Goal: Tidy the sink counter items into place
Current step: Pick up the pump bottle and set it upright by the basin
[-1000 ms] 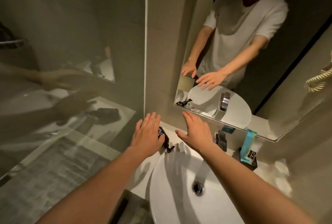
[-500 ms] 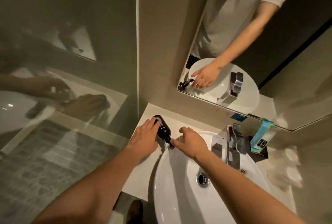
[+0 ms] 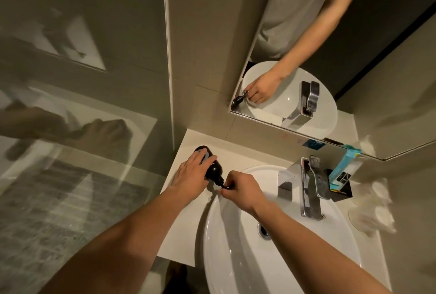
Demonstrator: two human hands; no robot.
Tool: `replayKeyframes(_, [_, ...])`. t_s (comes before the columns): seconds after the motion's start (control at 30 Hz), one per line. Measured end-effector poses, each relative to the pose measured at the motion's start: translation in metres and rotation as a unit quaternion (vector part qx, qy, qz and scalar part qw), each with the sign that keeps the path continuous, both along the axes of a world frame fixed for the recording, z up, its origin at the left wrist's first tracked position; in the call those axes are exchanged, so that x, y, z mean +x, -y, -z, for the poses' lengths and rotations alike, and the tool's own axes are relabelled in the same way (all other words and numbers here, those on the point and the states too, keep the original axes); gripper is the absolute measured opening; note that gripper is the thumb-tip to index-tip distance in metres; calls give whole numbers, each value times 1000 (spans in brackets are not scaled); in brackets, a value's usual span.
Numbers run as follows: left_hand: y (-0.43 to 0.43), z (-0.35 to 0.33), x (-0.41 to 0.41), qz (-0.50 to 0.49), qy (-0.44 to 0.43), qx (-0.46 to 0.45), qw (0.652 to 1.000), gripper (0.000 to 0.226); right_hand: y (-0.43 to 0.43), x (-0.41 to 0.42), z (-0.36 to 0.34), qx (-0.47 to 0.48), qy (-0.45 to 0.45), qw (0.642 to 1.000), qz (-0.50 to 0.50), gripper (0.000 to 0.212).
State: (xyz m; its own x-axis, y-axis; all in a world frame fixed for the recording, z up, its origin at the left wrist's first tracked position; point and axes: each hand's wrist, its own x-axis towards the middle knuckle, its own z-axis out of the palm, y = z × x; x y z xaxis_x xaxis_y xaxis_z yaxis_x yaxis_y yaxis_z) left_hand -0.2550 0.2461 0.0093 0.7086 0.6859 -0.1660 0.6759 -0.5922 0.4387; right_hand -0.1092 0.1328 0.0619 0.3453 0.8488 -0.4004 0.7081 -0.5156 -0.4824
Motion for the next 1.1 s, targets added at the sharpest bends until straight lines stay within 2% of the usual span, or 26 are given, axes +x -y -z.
replayKeyframes(0.3, [-7, 0, -6, -47, 75, -68, 994, 87, -17, -3, -30, 80, -85, 989, 96, 16])
replayKeyframes(0.53, [-12, 0, 3, -92, 145, -129, 977, 70, -47, 5, -51, 118, -108, 980, 121, 16])
replayKeyframes(0.67, [-15, 0, 10, -125, 209, -189, 951, 63, -49, 13, -50, 150, -176, 962, 146, 32])
replayKeyframes(0.77, [-21, -10, 15, -145, 290, -269, 907, 60, -42, 25, -48, 165, -273, 933, 164, 55])
replayKeyframes(0.83, [-28, -21, 19, -128, 294, -287, 903, 60, -36, 33, -46, 164, -300, 925, 168, 57])
replayKeyframes(0.93, [-41, -41, 24, -83, 264, -330, 902, 63, -34, 45, -48, 167, -291, 929, 157, 55])
replayKeyframes(1.1, [-60, -83, 31, 66, 186, -410, 890, 56, -41, 63, -71, 167, -319, 929, 88, 54])
